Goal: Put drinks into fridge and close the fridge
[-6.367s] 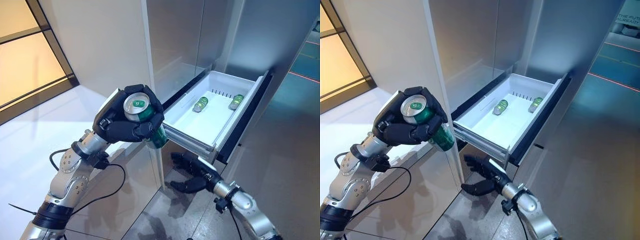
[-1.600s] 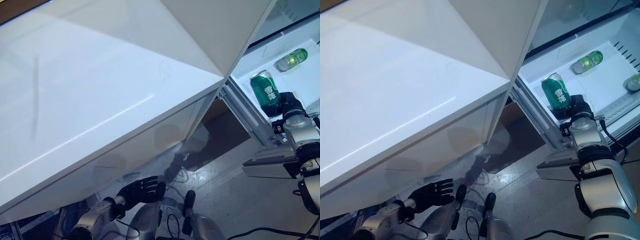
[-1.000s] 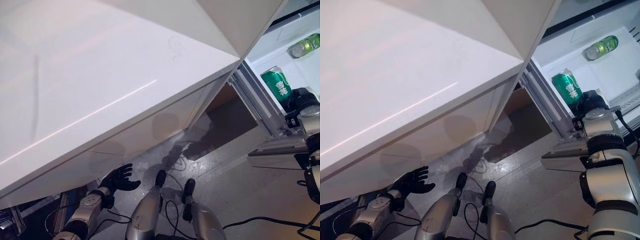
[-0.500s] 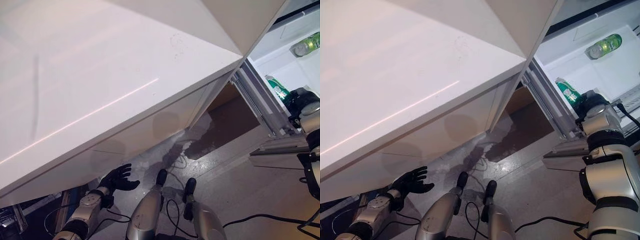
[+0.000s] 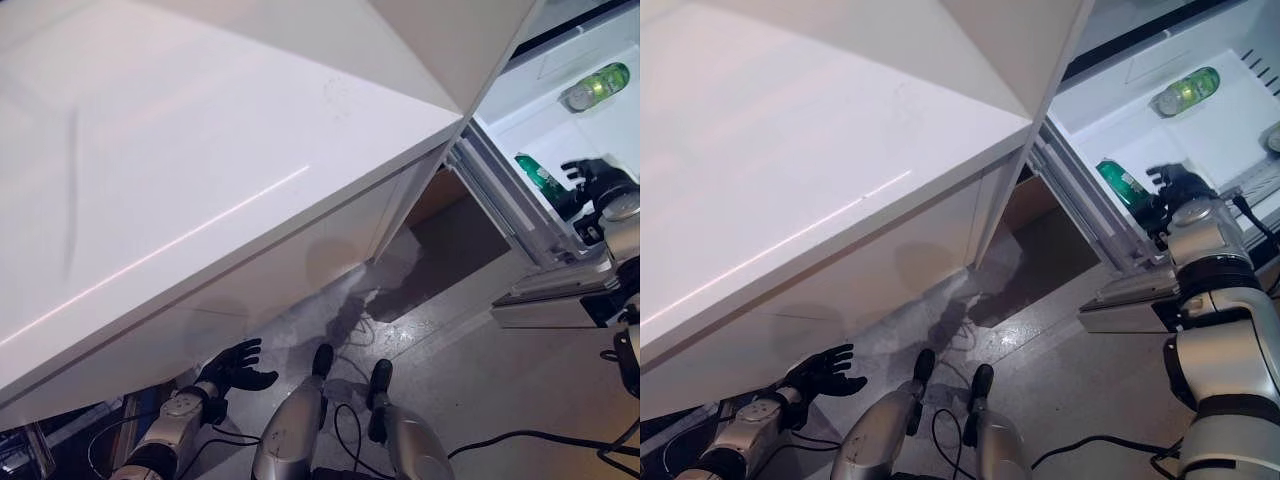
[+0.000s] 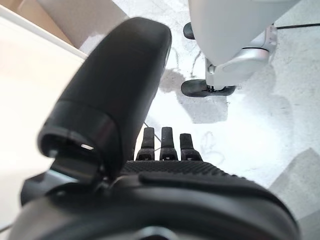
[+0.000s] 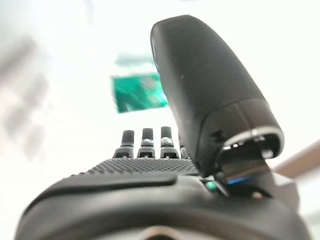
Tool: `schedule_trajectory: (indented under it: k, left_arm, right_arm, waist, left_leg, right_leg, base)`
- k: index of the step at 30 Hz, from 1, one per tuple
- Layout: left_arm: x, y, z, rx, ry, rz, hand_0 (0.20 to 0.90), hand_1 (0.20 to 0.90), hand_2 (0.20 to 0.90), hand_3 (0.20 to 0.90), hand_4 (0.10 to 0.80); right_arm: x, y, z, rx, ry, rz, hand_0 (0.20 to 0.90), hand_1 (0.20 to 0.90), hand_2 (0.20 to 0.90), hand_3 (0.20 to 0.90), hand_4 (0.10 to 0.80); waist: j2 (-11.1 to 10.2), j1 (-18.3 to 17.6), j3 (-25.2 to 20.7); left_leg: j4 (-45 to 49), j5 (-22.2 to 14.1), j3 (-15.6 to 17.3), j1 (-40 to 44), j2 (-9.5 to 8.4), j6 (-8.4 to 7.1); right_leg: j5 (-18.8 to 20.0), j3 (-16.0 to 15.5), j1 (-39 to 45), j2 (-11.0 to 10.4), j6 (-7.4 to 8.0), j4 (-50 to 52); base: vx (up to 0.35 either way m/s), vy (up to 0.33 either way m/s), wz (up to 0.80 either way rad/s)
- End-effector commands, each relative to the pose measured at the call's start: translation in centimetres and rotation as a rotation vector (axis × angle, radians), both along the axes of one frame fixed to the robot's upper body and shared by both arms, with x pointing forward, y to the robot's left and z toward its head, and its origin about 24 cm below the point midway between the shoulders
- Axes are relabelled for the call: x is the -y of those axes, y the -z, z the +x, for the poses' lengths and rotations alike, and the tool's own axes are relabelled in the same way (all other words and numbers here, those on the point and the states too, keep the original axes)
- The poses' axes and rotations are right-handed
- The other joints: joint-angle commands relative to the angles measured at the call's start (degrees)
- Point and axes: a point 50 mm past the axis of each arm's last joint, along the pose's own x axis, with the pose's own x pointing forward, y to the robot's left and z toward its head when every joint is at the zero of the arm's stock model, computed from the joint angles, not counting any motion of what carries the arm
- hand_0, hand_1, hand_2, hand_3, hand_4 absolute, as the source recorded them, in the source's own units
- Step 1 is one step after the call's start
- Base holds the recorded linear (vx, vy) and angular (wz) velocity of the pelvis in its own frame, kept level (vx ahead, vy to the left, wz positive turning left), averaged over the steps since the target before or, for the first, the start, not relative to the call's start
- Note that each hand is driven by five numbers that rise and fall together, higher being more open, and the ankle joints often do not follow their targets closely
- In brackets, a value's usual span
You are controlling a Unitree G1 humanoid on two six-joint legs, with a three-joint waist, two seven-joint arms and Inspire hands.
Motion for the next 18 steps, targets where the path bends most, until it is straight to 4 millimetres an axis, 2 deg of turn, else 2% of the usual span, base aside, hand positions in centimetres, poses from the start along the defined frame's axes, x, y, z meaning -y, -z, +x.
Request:
schedule_trajectory:
  k: [1,3,6,9,10,11,12,15,18]
  left_arm:
    - [-0.3,2.0,-3.7,-0.083,-0.001,0.014,0.9,0.9,0.9,0.9,0.8]
    - [-0.4,2.4,-4.3,-0.1,-0.009,0.019,0.9,0.9,0.9,0.9,0.8]
    - [-0.3,3.2,-5.5,-0.14,-0.03,0.019,0.9,0.9,0.9,0.9,0.8]
    - [0.2,4.1,-6.4,-0.186,-0.045,0.015,0.9,0.9,0.9,0.9,0.8]
    - [0.2,4.2,-6.5,-0.19,-0.044,0.017,0.9,0.9,0.9,0.9,0.8]
    - [0.6,4.5,-6.8,-0.208,-0.037,0.016,0.9,0.9,0.9,0.9,0.8]
    - [0.9,4.7,-6.9,-0.221,-0.032,0.013,0.9,0.9,0.9,0.9,0.8]
    - [1.5,4.9,-7.0,-0.232,-0.007,0.004,0.9,0.9,0.9,0.9,0.8]
    - [2.0,4.8,-6.6,-0.224,0.032,0.004,0.9,0.9,0.9,0.9,0.8]
  right_arm:
    - [0.9,-8.0,-3.9,0.517,0.007,-0.089,0.9,0.9,0.9,0.9,0.8]
    - [0.8,-8.2,-4.7,0.623,-0.004,-0.031,0.9,0.9,0.9,0.9,0.8]
    - [1.1,-7.2,-6.1,0.816,-0.03,0.197,0.9,0.9,0.9,0.9,0.8]
    - [1.6,-3.8,-6.9,0.936,-0.03,0.494,0.9,0.9,0.9,0.9,0.8]
    - [1.7,-3.4,-7.0,0.941,-0.026,0.51,0.9,0.9,0.9,0.9,0.8]
    - [1.8,-1.6,-7.2,0.981,-0.006,0.653,0.9,0.9,0.9,0.9,0.8]
    - [1.8,0.0,-7.4,0.989,0.017,0.703,0.9,0.9,0.9,0.9,0.8]
    - [1.4,1.8,-7.9,0.997,0.047,0.692,0.9,0.9,0.9,0.9,0.8]
    - [1.1,2.4,-8.1,1.003,0.06,0.692,0.9,0.9,0.9,0.9,0.8]
  waist:
    - [-2.1,-2.8,-9.0]
    - [-2.4,-3.3,-9.9]
    - [-2.7,-4.6,-12.0]
    - [-2.6,-6.1,-14.4]
    - [-2.7,-6.0,-14.6]
    - [-2.4,-6.9,-15.6]
    - [-2.3,-7.1,-16.3]
    - [-1.9,-7.4,-16.7]
    - [-2.0,-7.4,-15.4]
  left_leg:
    - [1.6,-5.4,1.7,0.6,-0.55,-0.02]
    - [1.3,-5.7,1.9,1.3,-0.55,0.0]
    - [0.7,-6.4,2.5,2.7,-0.5,0.04]
    - [-0.1,-6.9,3.7,4.3,-0.41,0.05]
    - [-0.2,-7.0,3.8,4.4,-0.41,0.05]
    - [-0.1,-7.4,4.2,5.1,-0.4,0.11]
    - [0.3,-8.0,4.6,5.6,-0.38,0.25]
    - [3.1,-9.5,5.0,5.6,-0.46,0.89]
    - [10.1,-12.2,5.3,3.6,-0.48,1.63]
  right_leg:
    - [-3.8,-0.3,-1.0,2.4,0.33,4.1]
    - [-3.8,0.1,-0.5,2.4,0.5,3.7]
    - [-3.9,1.0,0.5,2.5,0.92,2.9]
    - [-3.9,1.9,1.4,2.3,1.32,2.1]
    - [-3.9,2.0,1.5,2.3,1.36,2.1]
    - [-4.1,2.4,1.9,2.1,1.55,2.1]
    - [-4.4,2.6,2.1,1.8,1.57,2.5]
    - [-5.8,2.7,2.1,1.0,1.29,5.2]
    - [-7.5,2.3,1.0,-0.5,0.37,10.5]
  base:
    - [0.045,0.024,-0.04]
    - [0.033,0.019,-0.05]
    - [0.035,0.02,-0.18]
    - [0.072,0.021,-0.19]
    - [0.09,0.002,-0.2]
    - [0.122,-0.004,-0.25]
    - [0.148,-0.009,-0.23]
    - [0.103,-0.016,-0.23]
    - [0.071,-0.025,-0.15]
